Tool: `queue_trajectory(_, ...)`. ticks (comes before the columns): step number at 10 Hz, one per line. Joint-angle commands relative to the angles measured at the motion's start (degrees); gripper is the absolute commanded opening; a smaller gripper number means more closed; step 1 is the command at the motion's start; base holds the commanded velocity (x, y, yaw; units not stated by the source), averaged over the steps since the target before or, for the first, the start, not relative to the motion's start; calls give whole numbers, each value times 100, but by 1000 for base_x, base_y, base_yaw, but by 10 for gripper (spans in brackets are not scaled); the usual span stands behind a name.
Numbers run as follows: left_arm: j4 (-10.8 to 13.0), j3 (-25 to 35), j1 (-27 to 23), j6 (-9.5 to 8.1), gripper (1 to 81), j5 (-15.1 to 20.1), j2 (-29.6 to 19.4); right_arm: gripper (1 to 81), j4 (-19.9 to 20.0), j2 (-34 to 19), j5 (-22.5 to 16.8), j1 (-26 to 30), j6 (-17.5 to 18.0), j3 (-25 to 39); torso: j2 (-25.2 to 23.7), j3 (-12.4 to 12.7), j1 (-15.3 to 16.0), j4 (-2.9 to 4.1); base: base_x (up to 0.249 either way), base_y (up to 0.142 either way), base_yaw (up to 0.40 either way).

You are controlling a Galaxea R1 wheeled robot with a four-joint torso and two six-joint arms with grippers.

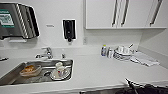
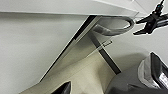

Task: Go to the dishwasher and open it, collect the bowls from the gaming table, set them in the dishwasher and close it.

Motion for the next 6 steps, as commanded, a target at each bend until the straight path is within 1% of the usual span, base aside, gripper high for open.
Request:
queue_trajectory(1, -47, 116, -582, 46, 811, 127, -214, 811, 76, 55, -190, 599, 157, -198, 0, 0, 0, 0, 0, 0, 0)
queue_trajectory(4, -47, 116, -556, 46, 811, 127, -223, 811, 93, 161, -190, 512, 193, -558, 0, 0, 0, 0, 0, 0, 0)
queue_trajectory(6, -47, 116, -556, 46, 811, 144, -232, 811, 93, 205, -173, 485, 201, -664, 0, -2, 0, 0, 0, 0, 0)
